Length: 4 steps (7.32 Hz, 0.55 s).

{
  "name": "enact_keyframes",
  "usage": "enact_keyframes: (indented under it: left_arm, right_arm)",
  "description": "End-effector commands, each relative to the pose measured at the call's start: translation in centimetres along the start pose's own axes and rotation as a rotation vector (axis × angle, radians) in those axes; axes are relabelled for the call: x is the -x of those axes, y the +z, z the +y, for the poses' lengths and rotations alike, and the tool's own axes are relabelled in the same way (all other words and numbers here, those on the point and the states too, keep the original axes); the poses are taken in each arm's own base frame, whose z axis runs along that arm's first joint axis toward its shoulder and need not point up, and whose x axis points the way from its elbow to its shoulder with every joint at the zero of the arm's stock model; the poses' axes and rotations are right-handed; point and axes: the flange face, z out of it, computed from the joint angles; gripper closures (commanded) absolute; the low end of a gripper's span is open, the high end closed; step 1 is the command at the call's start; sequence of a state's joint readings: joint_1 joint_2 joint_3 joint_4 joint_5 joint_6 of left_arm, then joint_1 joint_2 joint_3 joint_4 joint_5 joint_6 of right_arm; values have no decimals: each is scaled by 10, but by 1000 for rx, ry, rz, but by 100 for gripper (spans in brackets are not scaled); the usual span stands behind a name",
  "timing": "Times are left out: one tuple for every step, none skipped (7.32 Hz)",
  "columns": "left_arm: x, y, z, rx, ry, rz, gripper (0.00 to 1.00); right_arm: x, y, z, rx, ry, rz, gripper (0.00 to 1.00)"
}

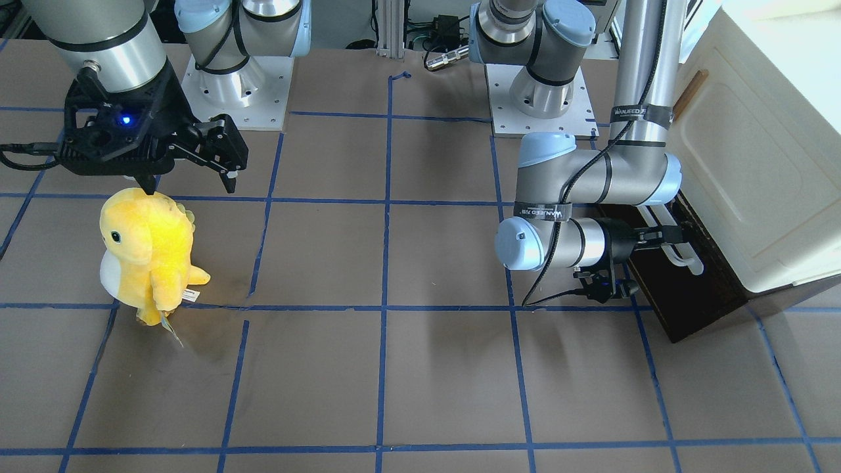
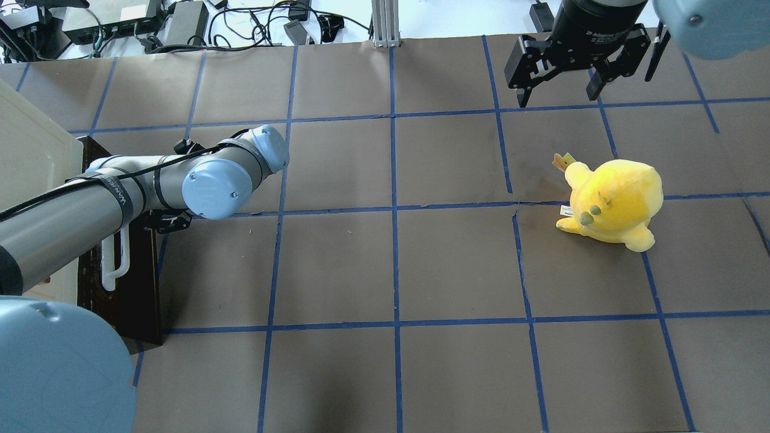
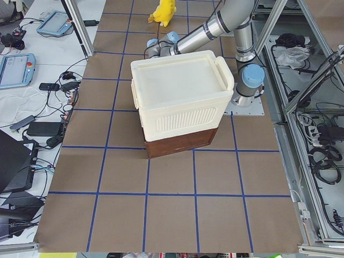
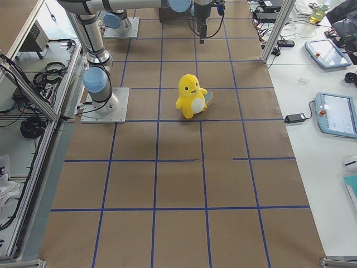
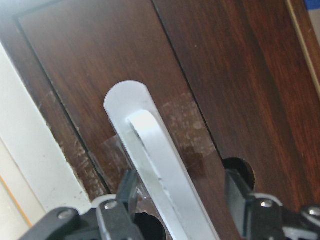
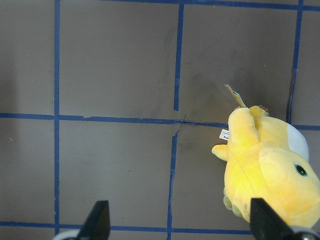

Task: Pull drawer sideways
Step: 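Close the left gripper on the white drawer handle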

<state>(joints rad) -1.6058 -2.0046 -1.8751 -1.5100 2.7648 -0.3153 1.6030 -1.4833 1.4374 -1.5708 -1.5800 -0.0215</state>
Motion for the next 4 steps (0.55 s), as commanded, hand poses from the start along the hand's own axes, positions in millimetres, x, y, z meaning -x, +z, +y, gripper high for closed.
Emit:
enact_keyframes:
  left_arm:
    - [-1, -1, -1, -2, 10, -2, 33]
    - [-1, -1, 1, -2, 13, -4, 32]
    - [-2, 0, 1, 0, 12, -2, 33]
    - [-2, 0, 1, 0, 8, -2, 36]
  right_arm:
    - [0, 0, 0, 0, 0, 0, 0]
    - [0, 0, 0, 0, 0, 0, 0]
    - [0, 0, 0, 0, 0, 0, 0]
    - [0, 0, 0, 0, -2, 0, 0]
